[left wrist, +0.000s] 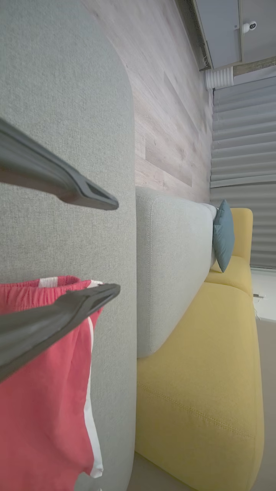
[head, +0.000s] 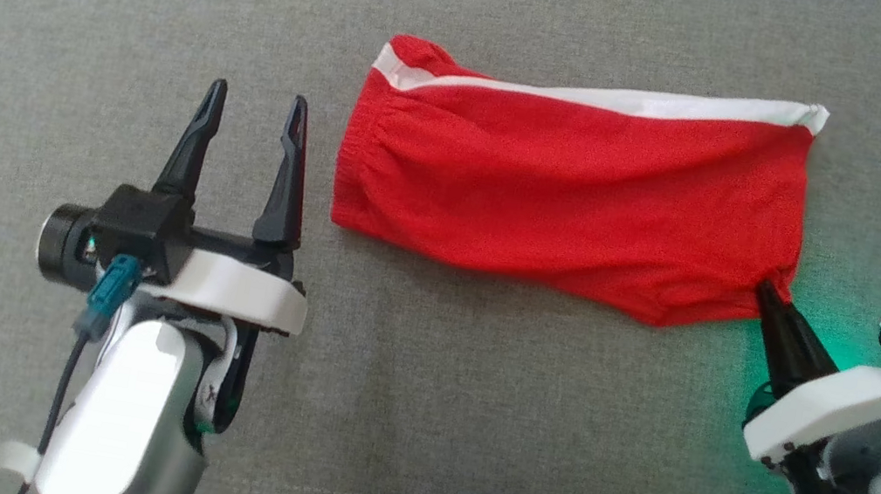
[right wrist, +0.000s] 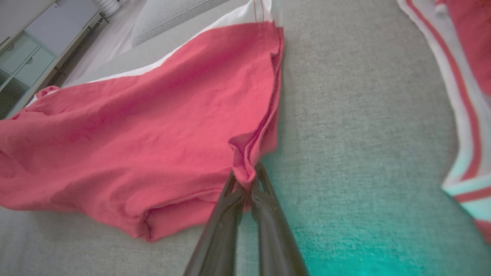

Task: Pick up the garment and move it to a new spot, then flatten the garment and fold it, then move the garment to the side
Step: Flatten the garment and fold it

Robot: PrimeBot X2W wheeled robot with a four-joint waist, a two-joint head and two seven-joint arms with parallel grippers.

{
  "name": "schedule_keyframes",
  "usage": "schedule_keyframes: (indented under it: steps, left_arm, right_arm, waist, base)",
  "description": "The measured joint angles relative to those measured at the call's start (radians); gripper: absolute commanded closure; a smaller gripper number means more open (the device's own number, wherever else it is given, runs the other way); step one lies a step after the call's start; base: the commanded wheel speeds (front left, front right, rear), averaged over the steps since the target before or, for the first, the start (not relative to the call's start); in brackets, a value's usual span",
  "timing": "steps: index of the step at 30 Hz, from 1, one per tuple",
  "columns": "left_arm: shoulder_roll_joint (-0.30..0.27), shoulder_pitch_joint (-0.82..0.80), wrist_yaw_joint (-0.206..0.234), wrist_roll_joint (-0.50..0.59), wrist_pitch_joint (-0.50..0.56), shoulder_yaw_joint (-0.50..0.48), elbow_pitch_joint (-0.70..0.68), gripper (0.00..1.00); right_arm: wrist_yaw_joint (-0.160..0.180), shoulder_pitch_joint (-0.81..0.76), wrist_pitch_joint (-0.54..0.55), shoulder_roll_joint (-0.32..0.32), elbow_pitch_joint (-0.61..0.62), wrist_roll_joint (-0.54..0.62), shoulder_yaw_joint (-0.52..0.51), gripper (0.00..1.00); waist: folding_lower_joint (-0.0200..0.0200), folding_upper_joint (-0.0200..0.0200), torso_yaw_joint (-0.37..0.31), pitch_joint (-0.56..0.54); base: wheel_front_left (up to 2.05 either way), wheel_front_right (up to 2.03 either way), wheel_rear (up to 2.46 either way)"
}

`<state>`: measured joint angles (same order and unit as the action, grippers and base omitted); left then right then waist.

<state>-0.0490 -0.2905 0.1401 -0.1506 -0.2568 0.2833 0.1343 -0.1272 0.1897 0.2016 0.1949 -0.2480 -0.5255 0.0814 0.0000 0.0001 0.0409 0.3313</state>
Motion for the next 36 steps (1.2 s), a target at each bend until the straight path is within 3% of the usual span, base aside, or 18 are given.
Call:
schedule_keyframes:
  steps: [8,14,19,27,34,36]
  left_arm:
    - [0.000,0.004,-0.008,0.000,0.000,0.009,0.020,0.00]
    - [0.001,0.017,-0.014,-0.002,0.000,0.028,0.025,0.00]
    - [0.001,0.031,-0.014,-0.011,0.000,0.030,0.029,0.00]
    - [0.002,0.034,-0.008,-0.020,0.000,0.041,0.028,0.00]
    - [0.002,0.039,-0.002,-0.030,0.000,0.049,0.028,0.00]
    - [0.002,0.039,-0.002,-0.030,0.000,0.053,0.028,0.00]
  right_arm:
    - [0.000,-0.005,0.047,0.002,0.072,0.064,-0.011,1.00]
    - [0.000,0.125,0.099,0.007,0.170,0.095,0.160,1.00]
    - [0.000,0.235,0.107,-0.015,0.176,0.079,0.308,1.00]
    - [0.000,0.276,0.105,-0.078,0.039,0.004,0.568,1.00]
    - [0.000,0.280,0.017,-0.086,-0.074,-0.013,0.625,1.00]
    - [0.000,0.296,-0.013,-0.087,-0.103,-0.013,0.631,0.92]
  waist:
    - [0.0000,0.0000,0.010,-0.035]
    - [0.0000,0.0000,0.028,-0.060]
    - [0.0000,0.0000,0.049,-0.070]
    - [0.0000,0.0000,0.101,-0.071]
    - [0.0000,0.0000,0.108,-0.054]
    - [0.0000,0.0000,0.105,-0.050]
  base:
    - [0.00,0.00,0.00]
    - [0.00,0.00,0.00]
    - [0.00,0.00,0.00]
    - [0.00,0.00,0.00]
    - [0.00,0.00,0.00]
    - [0.00,0.00,0.00]
